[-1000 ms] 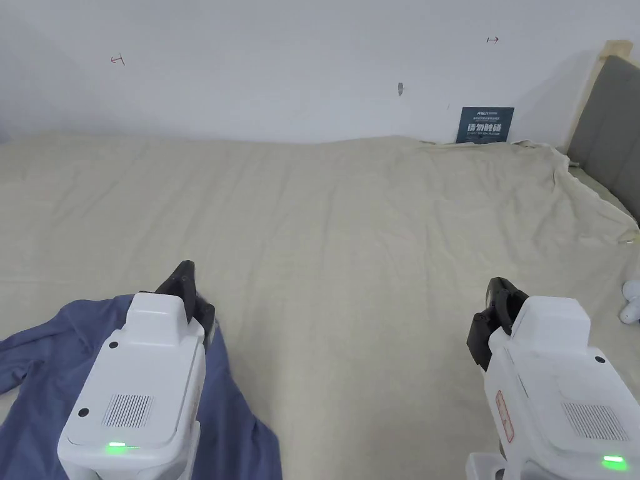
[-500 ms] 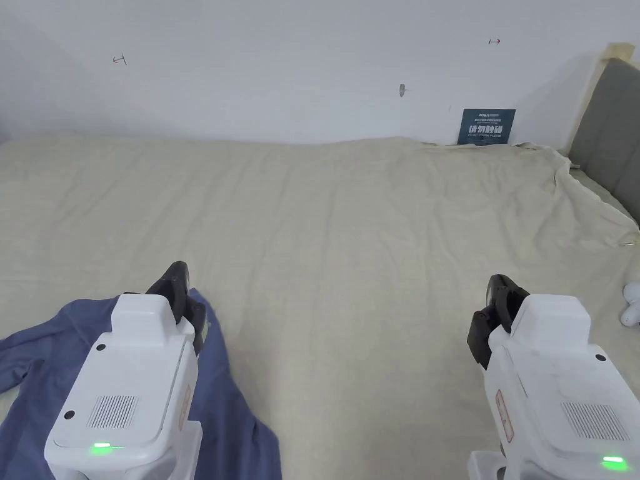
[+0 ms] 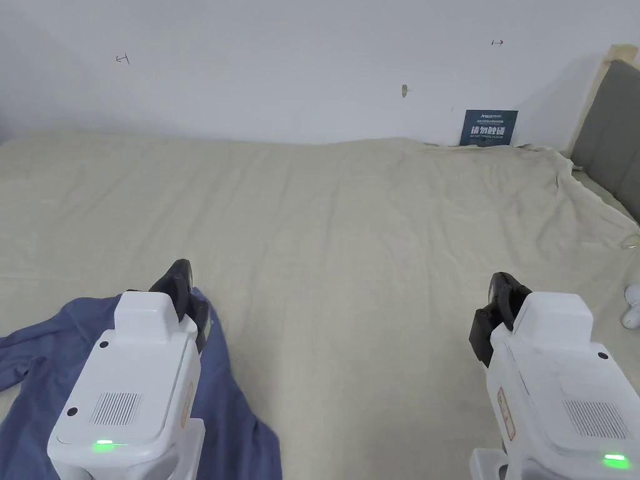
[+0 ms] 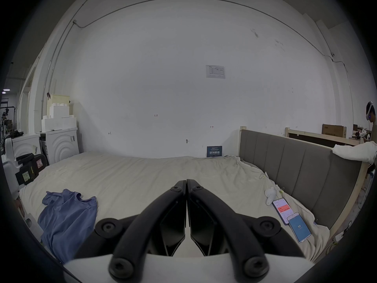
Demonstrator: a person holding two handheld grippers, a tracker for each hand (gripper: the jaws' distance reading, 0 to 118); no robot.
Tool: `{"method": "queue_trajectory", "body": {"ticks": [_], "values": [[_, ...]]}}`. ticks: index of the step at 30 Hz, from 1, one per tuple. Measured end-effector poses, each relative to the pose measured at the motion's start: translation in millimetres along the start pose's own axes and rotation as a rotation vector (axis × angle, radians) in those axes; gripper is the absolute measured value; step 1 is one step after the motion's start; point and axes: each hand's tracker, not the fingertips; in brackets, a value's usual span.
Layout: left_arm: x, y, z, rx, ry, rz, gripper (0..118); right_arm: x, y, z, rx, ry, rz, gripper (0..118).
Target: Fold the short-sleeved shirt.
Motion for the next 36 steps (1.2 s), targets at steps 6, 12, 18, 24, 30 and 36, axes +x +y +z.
{"method": "queue_trajectory", "body": {"ticks": [6,12,18,24,30,36], "values": [[-12,2,5,0.007,0.035,0.008,0,-8,2,-6,0.013,0.025,0.017,0],[-48,6,20,0.009,0.143,-0.010,0,-37,6,-20,0.032,0.122,0.023,0],[-101,9,57,0.006,0.311,-0.046,0,-89,7,-33,0.050,0.287,0.027,0],[-152,10,101,-0.016,0.467,-0.064,0,-149,5,-34,0.051,0.448,0.035,0],[-188,4,141,-0.042,0.575,-0.068,0,-189,0,-25,0.042,0.549,0.029,0],[-202,0,156,-0.065,0.615,-0.070,0,-203,-4,-19,0.031,0.583,0.040,0]]}}
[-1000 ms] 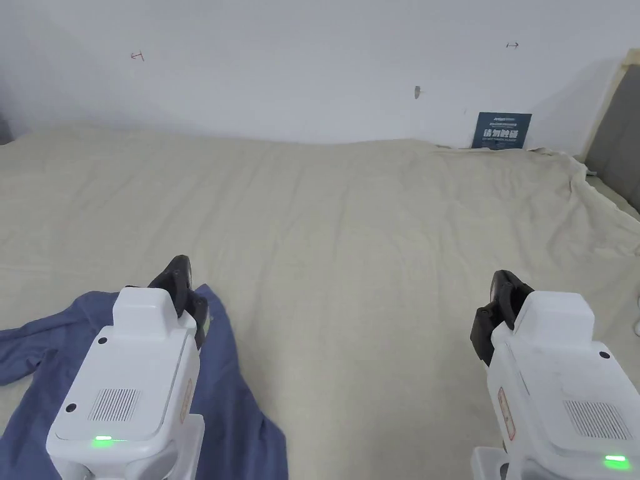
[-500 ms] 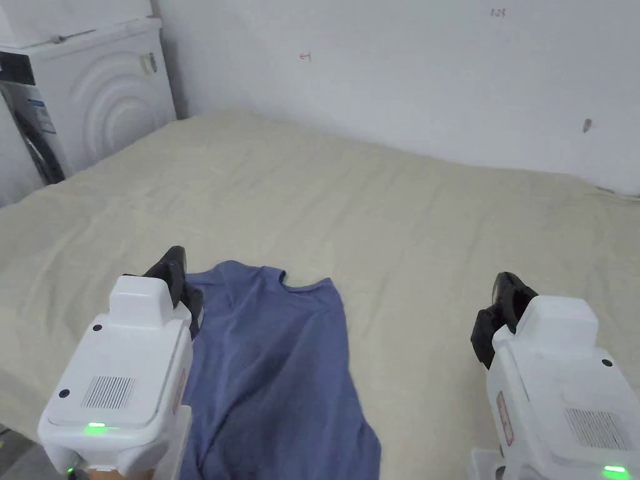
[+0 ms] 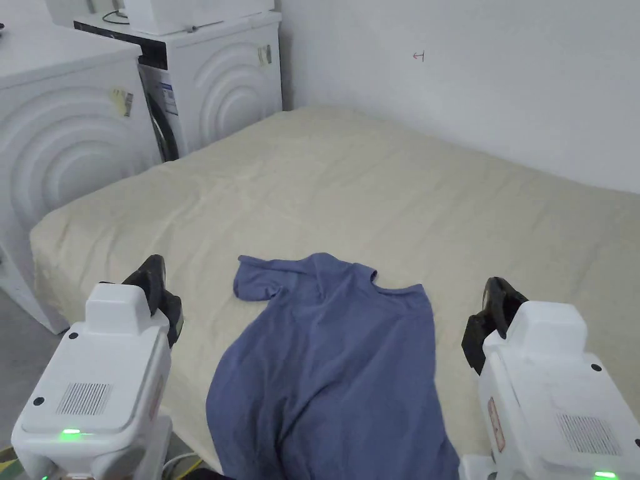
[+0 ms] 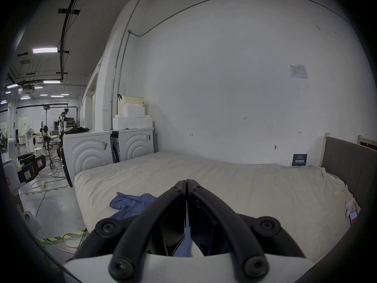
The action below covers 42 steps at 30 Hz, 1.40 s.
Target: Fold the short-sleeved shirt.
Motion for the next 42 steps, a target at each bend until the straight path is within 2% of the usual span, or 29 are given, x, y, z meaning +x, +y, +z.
{"method": "queue_trajectory", "body": {"ticks": [10,15,21,23,25,26,27,28,29,30,36,38,41,42], "values": [[27,-1,-25,-0.107,-0.108,0.042,0,16,-1,-1,-0.006,-0.039,0.017,0],[55,-1,-64,-0.295,-0.212,0.105,0,28,-1,-2,-0.015,-0.069,0.019,0],[105,-22,-118,-0.605,-0.331,0.130,0,47,-9,-6,-0.041,-0.107,0.023,0],[122,-34,-133,-0.673,-0.360,0.130,6,53,-13,-8,-0.050,-0.122,0.024,0],[135,-50,-149,-0.763,-0.403,0.128,19,59,-17,-9,-0.064,-0.140,0.021,0],[144,-57,-157,-0.812,-0.417,0.119,32,62,-19,-10,-0.071,-0.148,0.017,0],[153,-63,-163,-0.853,-0.429,0.098,59,65,-21,-11,-0.078,-0.156,0.011,0],[162,-72,-171,-0.909,-0.446,0.075,80,68,-24,-11,-0.086,-0.162,0.006,0],[170,-80,-176,-0.979,-0.475,0.062,97,71,-26,-12,-0.094,-0.168,0.002,0],[176,-89,-179,-1.019,-0.488,0.062,109,74,-28,-12,-0.100,-0.172,0.001,0],[205,-118,-185,-1.064,-0.422,-0.025,110,90,-39,-11,-0.136,-0.204,0.003,0],[211,-135,-190,-1.101,-0.409,-0.062,106,95,-42,-10,-0.145,-0.217,-0.002,0],[216,-149,-192,-1.154,-0.410,-0.069,59,103,-46,-5,-0.155,-0.237,-0.008,0],[216,-151,-189,-1.157,-0.417,-0.065,56,106,-47,-4,-0.157,-0.243,-0.009,0]]}}
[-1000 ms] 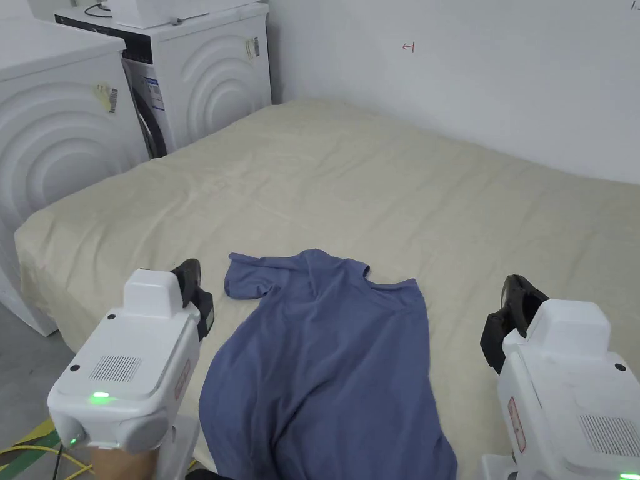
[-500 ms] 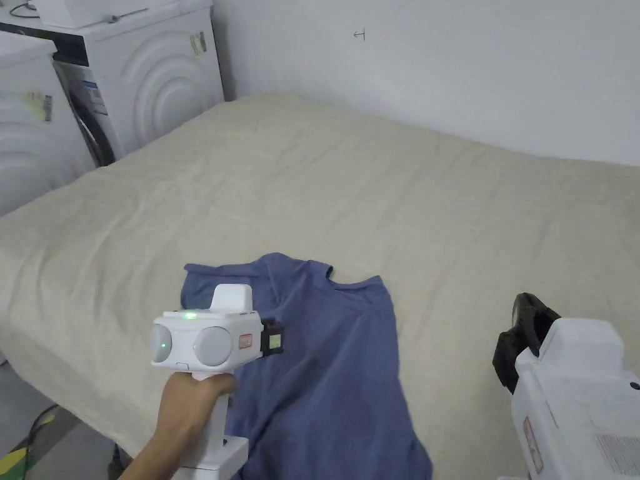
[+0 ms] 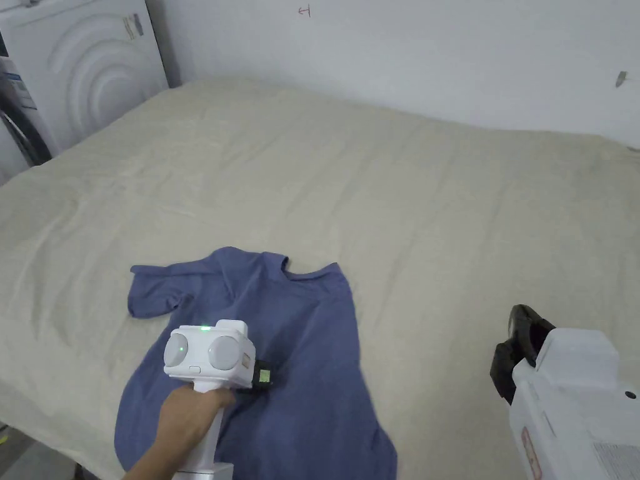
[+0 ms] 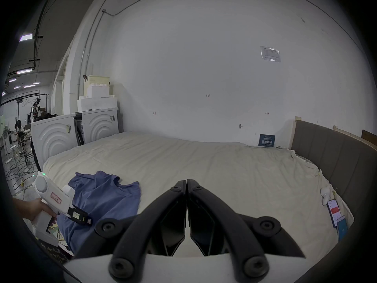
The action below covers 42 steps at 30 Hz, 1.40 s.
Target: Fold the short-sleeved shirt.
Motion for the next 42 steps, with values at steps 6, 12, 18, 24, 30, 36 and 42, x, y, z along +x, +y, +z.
{"method": "queue_trajectory", "body": {"ticks": [6,12,18,24,30,36,42], "values": [[13,-10,26,0.052,0.030,-0.065,0,15,-3,7,-0.013,-0.029,-0.021,0],[-26,-11,51,0.154,-0.196,0.204,0,31,1,24,0.009,-0.054,-0.029,0],[-35,3,102,0.282,-0.387,0.302,0,57,5,46,0.031,-0.103,-0.040,0],[32,57,170,0.422,-0.460,0.081,0,84,9,68,0.058,-0.168,-0.061,0],[121,97,221,0.501,-0.567,-0.140,0,111,10,96,0.085,-0.245,-0.065,0],[213,100,250,0.520,-0.720,-0.311,0,142,10,120,0.096,-0.340,-0.070,0],[282,84,252,0.481,-0.832,-0.440,0,165,10,139,0.098,-0.416,-0.066,0]]}}
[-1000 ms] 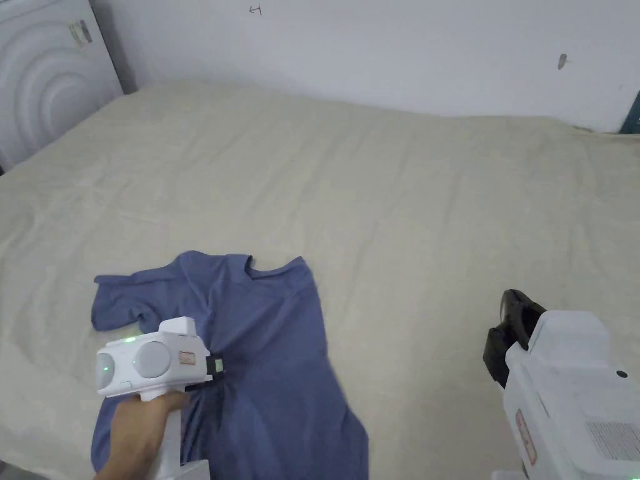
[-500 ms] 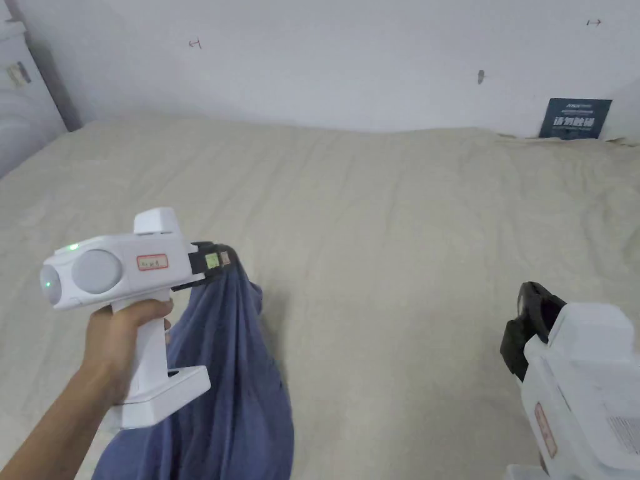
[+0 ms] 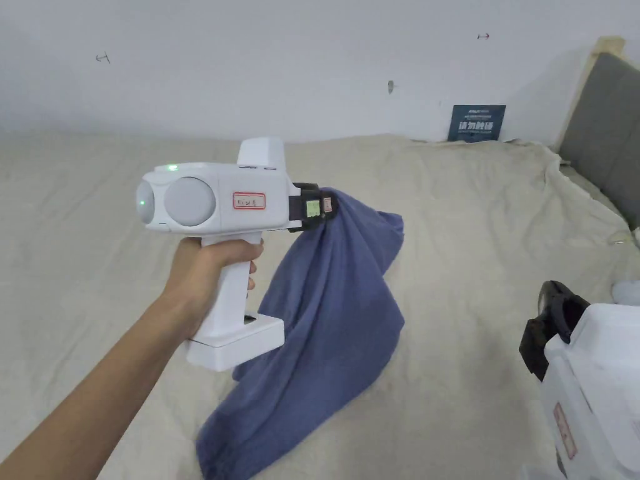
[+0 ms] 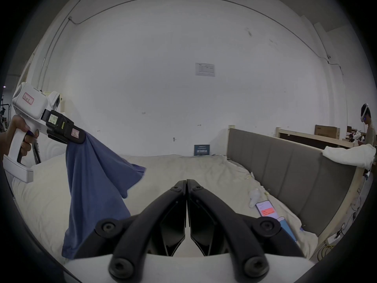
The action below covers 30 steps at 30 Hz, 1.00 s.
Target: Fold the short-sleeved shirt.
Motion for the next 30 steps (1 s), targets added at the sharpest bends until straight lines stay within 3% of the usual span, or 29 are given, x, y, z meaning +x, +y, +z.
{"method": "queue_trajectory", "body": {"ticks": [7,18,26,29,30], "values": [[27,-54,-50,-0.178,-0.046,-0.027,0,9,2,10,-0.020,-0.050,0.002,0],[-13,-184,-129,-0.567,0.176,-0.087,0,8,-13,8,-0.072,-0.042,0.009,0],[-31,-223,-135,-0.590,0.266,-0.048,2,-4,-17,12,-0.103,-0.016,0.025,0],[-30,-213,-123,-0.535,0.260,-0.026,25,-3,-17,13,-0.099,-0.013,0.029,0],[-29,-208,-117,-0.517,0.259,-0.016,47,-4,-15,13,-0.096,-0.011,0.029,0]]}}
